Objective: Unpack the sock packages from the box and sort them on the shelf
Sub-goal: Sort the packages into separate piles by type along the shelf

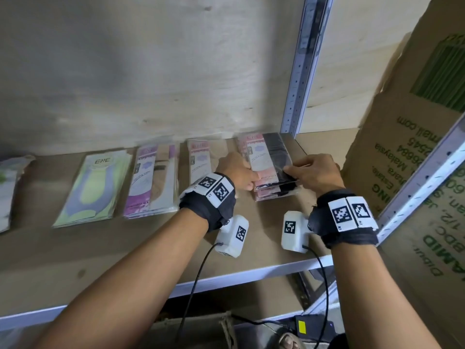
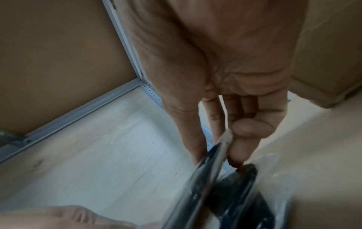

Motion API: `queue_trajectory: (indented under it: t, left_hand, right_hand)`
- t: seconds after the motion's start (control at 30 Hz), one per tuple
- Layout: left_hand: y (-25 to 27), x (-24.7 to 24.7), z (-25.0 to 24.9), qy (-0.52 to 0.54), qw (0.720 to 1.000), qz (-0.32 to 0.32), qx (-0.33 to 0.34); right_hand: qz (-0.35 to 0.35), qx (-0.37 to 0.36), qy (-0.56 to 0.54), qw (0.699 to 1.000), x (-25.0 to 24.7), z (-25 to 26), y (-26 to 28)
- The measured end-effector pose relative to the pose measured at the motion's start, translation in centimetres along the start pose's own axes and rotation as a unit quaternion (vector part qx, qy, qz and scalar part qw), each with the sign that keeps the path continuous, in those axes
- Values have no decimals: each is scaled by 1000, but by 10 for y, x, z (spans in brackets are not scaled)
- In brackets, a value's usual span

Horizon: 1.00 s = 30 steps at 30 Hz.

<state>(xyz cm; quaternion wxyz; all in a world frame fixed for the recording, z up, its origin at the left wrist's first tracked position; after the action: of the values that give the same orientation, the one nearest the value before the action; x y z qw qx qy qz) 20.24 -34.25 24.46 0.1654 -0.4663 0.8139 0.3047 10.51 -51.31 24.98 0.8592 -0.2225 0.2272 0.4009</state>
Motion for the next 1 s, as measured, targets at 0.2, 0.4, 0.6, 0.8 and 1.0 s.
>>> queue_trajectory:
  t: [0.2,0.4,0.6,0.8,1.0]
  left_hand:
    - [4,-1,-6,-13,999,-28,-25]
    - [6,-1,-9,-13,999,-41,-16]
    - [14,-23,-14,-19,999,-44,-2]
    - [50,-119,24,79,980,-157,90]
    - [85,-255,148,172,937,-303,36]
  right_hand:
    - [15,14,12,1000,2,-4,-1]
    - [21,16,20,999,4,-6,-3]
    - [0,20,53,998,-1,8,4]
    - [-86,-131,46,987,-5,76,24]
    - [156,-172,-157,960,106,173,75]
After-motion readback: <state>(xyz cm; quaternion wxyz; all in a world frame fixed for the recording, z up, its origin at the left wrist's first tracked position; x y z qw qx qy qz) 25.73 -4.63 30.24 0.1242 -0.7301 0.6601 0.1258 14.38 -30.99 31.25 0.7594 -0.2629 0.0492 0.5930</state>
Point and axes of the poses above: each hand's wrist, its own y-axis away from the middle knuckle, its own x-axis out of the palm, z = x × y, the point moved 5 cm from there along -y, towards the middle knuckle, and after that the axes turned 11 degrees about -x, right-handed, at the moved point
